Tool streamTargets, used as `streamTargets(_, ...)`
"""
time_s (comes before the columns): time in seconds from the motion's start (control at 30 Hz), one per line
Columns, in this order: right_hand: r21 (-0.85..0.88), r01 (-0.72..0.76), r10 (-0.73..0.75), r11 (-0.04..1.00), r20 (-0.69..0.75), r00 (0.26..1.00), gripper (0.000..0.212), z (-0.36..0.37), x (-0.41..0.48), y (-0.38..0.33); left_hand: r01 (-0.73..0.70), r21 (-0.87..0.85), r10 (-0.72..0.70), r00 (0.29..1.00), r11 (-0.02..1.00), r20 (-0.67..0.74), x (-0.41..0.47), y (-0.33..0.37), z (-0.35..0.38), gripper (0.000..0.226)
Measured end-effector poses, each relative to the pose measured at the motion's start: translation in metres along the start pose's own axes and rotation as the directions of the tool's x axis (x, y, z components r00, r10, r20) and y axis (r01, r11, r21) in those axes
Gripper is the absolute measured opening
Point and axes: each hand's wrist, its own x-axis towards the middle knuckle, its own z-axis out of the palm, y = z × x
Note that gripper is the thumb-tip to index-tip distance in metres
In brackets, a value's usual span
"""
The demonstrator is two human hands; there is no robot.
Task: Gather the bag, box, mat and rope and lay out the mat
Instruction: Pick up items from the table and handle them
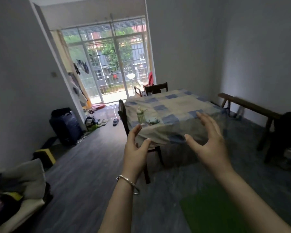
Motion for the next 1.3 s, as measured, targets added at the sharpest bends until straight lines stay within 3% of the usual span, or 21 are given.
streamTargets(0.33,-0.011,-0.03,0.032,0.999,0.154,0.988,0.067,0.166,0.134,0.11,0.114,0.049,-0.11,0.99,0.992,-0.084,0.164,-0.135,-0.019,0.05)
streamTargets(0.77,-0.165,-0.13,0.162,0.978,0.199,0.967,0.071,0.381,0.319,0.23,0.242,0.155,-0.252,0.966,0.958,0.052,0.426,-0.298,-0.027,0.06)
streamTargets(0.93,-0.219,-0.118,0.174,0.968,0.258,0.95,0.075,0.453,0.378,0.303,0.318,0.235,-0.345,0.935,0.918,0.081,0.501,-0.363,-0.003,0.079)
streamTargets(1.3,-0.363,-0.174,0.332,0.915,0.437,0.836,0.075,0.567,0.462,0.426,0.333,0.449,-0.431,0.892,0.829,0.134,0.621,-0.469,0.052,0.089)
